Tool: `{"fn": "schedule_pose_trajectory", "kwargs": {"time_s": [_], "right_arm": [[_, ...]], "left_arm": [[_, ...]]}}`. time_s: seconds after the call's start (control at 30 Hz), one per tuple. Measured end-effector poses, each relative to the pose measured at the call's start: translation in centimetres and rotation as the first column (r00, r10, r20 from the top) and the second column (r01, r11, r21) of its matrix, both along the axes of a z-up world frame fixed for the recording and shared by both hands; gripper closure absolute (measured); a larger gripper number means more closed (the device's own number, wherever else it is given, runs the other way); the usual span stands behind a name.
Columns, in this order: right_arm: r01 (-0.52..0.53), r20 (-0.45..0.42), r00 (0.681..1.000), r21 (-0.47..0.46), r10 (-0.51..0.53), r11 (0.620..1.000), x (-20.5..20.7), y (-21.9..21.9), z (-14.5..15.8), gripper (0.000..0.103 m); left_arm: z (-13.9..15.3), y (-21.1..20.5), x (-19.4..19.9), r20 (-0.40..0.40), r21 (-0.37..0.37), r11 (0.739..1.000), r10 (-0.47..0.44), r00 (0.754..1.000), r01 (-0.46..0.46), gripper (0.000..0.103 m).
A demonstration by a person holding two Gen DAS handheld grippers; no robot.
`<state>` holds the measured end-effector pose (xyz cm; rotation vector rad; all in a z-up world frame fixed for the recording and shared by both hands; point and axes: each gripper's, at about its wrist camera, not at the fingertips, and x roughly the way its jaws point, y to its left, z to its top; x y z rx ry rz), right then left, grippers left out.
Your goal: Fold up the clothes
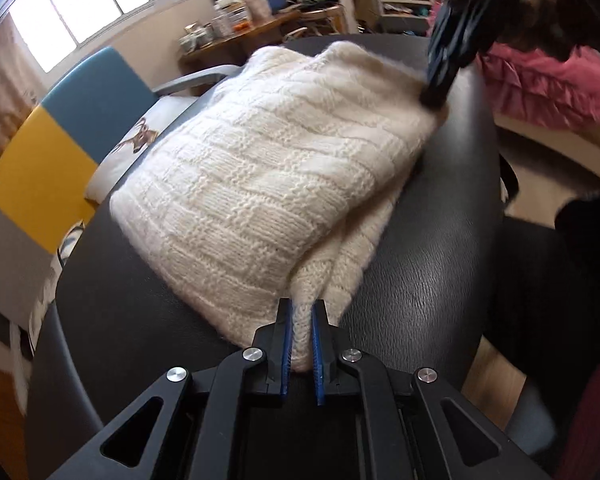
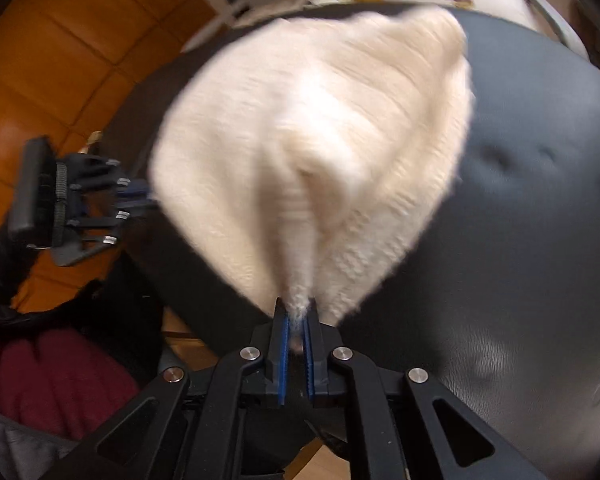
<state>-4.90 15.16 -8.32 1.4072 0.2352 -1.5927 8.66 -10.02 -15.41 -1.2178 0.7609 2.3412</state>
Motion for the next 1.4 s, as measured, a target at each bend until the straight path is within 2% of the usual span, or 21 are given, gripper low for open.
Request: {"fn": "schedule_pose_trajectory", "kwargs": {"time_s": [0.2,0.23,0.37,0.43,0.5,0.53,0.6,0.67,0.73,0.77,0.8,0.87,0.97,1.1,1.17,1.2,1.27,1.3,1.33,1.37,1.4], "right_arm": [[-0.017,-0.118,0.993,-0.281,-0.016,0.960,0.5,1.6,9.9,0.099],[-0.006,-0.120,0.992,-0.261,-0.026,0.965,0.2,1.8,9.6,0.099],[0.078,-0.040,0.996,-0.075,-0.081,0.994,-1.5,2.5,4.1,0.099],[0.148,0.032,0.989,-0.101,-0.146,0.984,-1.8,4.1,3.1,0.094],[0.186,0.077,0.982,-0.172,-0.175,0.967,-1.4,5.3,3.9,0.071],[0.173,0.053,0.985,-0.208,-0.166,0.963,-0.9,5.5,5.0,0.070],[0.103,-0.042,0.992,-0.230,-0.115,0.968,0.5,5.2,7.2,0.054],[0.021,-0.150,0.988,-0.181,-0.049,0.983,1.4,3.9,8.8,0.055],[-0.005,-0.207,0.978,-0.114,-0.019,0.993,1.4,2.6,8.9,0.071],[-0.006,-0.208,0.978,-0.092,-0.014,0.996,1.1,1.9,8.5,0.090],[-0.008,-0.206,0.979,-0.071,-0.007,0.997,0.8,1.2,7.9,0.098],[-0.041,-0.159,0.987,-0.047,0.033,0.998,0.5,-0.3,5.6,0.098],[-0.095,-0.059,0.994,-0.083,0.090,0.992,0.3,-1.7,3.3,0.096],[-0.134,-0.061,0.990,-0.068,0.130,0.989,0.4,-4.5,1.5,0.091],[-0.148,-0.039,0.989,-0.126,0.144,0.981,0.4,-5.2,1.6,0.091],[-0.136,-0.007,0.991,-0.193,0.137,0.972,0.2,-5.0,2.1,0.091],[-0.041,0.101,0.991,-0.398,0.088,0.916,-1.2,-3.4,3.5,0.091],[0.056,0.169,0.985,-0.501,0.034,0.864,-2.4,-2.0,3.9,0.091],[0.148,0.223,0.975,-0.555,-0.025,0.819,-3.6,-0.6,3.9,0.091],[0.202,0.230,0.969,-0.532,-0.089,0.822,-4.3,0.3,3.4,0.092],[0.219,0.210,0.968,-0.463,-0.134,0.859,-4.7,0.5,2.6,0.091]], "left_arm": [[-0.1,-0.3,0.1,-0.003,-0.065,0.998,-0.026,1.000,0.026,0.095],[-0.1,-0.2,0.2,-0.003,-0.068,0.997,-0.032,0.999,0.032,0.095],[-0.2,-0.1,0.9,-0.007,-0.106,0.992,-0.070,0.998,0.069,0.095],[-0.1,-0.5,0.8,-0.001,-0.099,0.993,-0.059,0.998,0.059,0.095],[0.0,-0.9,0.5,0.010,-0.086,0.995,-0.045,0.999,0.046,0.095],[0.0,-1.0,0.3,0.009,-0.082,0.996,-0.041,0.999,0.041,0.095],[-0.2,-1.0,0.2,0.010,-0.085,0.996,-0.039,0.999,0.040,0.095],[-0.2,-1.0,0.1,0.013,-0.075,0.997,-0.028,1.000,0.028,0.095],[-0.2,-1.2,-0.2,0.017,-0.053,0.999,-0.004,1.000,0.005,0.094],[-0.2,-1.3,-0.3,0.019,-0.041,0.999,0.007,1.000,-0.007,0.094],[-0.1,-1.4,-0.4,0.021,-0.030,0.999,0.019,1.000,-0.018,0.094],[-0.1,-1.5,-0.4,0.023,-0.010,0.999,0.042,0.999,-0.042,0.094],[0.0,-1.7,-0.3,0.027,0.016,0.998,0.068,0.997,-0.068,0.094],[-0.1,-1.9,-0.6,0.030,0.046,0.995,0.083,0.996,-0.084,0.094],[0.0,-1.7,-0.5,0.021,0.029,0.997,0.071,0.997,-0.071,0.094],[-0.1,-1.7,-0.4,0.018,0.018,0.998,0.063,0.998,-0.064,0.094],[-0.2,-1.7,-0.3,0.014,-0.005,0.999,0.047,0.999,-0.047,0.094],[-0.2,-1.7,-0.2,0.012,-0.017,0.999,0.039,0.999,-0.039,0.094],[-0.3,-1.7,-0.1,0.011,-0.029,0.999,0.031,0.999,-0.031,0.094],[-0.3,-1.7,0.0,0.011,-0.030,0.999,0.026,1.000,-0.026,0.094],[-0.3,-1.8,0.1,0.012,-0.028,0.999,0.022,1.000,-0.022,0.094]]}}
